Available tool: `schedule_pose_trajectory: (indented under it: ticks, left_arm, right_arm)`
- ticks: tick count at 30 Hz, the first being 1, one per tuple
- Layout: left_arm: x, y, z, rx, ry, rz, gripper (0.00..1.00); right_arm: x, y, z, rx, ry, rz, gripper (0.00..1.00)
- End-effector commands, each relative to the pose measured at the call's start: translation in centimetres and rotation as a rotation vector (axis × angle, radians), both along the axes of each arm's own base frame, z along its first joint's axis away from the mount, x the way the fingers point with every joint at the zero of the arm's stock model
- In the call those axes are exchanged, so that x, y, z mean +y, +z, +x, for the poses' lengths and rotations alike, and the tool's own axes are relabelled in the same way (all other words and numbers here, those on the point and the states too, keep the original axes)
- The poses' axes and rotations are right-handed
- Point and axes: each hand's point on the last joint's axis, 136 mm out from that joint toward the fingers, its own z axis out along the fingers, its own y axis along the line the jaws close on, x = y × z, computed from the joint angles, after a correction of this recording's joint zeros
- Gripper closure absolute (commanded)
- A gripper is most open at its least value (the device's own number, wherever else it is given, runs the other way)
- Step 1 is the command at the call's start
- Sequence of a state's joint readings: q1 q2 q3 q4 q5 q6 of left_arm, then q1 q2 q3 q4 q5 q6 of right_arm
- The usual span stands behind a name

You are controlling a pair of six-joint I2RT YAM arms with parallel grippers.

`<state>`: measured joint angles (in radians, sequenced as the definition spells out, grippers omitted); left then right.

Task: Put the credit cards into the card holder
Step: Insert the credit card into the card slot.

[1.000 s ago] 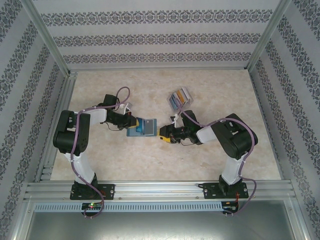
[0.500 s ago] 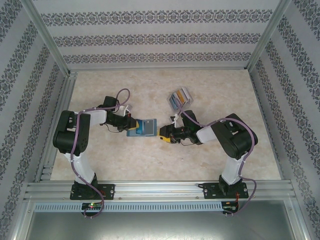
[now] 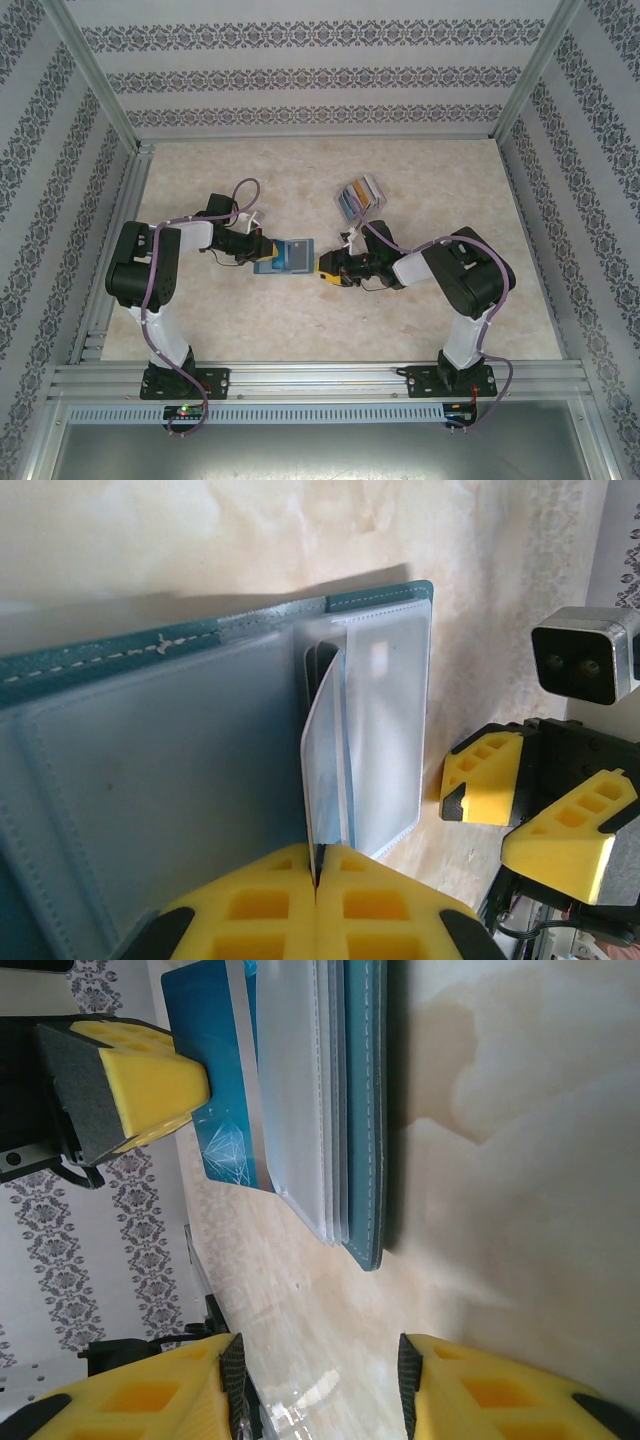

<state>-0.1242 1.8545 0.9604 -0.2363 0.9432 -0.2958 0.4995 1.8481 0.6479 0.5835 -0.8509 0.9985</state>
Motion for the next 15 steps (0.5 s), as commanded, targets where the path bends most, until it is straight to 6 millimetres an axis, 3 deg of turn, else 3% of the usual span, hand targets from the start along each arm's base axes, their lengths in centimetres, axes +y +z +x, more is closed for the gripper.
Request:
schedule_pose_trajectory:
  ticks: [1,15]
  left_arm:
    - [0.0,-1.4,-0.3,0.041,0.002,0.006,1.00]
    - [-1.1,-2.2,-0.3,0.055,-0.006,0.022,1.00]
  right_arm:
    - [-0.6,-3.0,1.6,-0.026,-0.074,-0.107,0.53]
    - [-0.6,-2.9,1.8,-0.027,-0.071,-0.108,0.53]
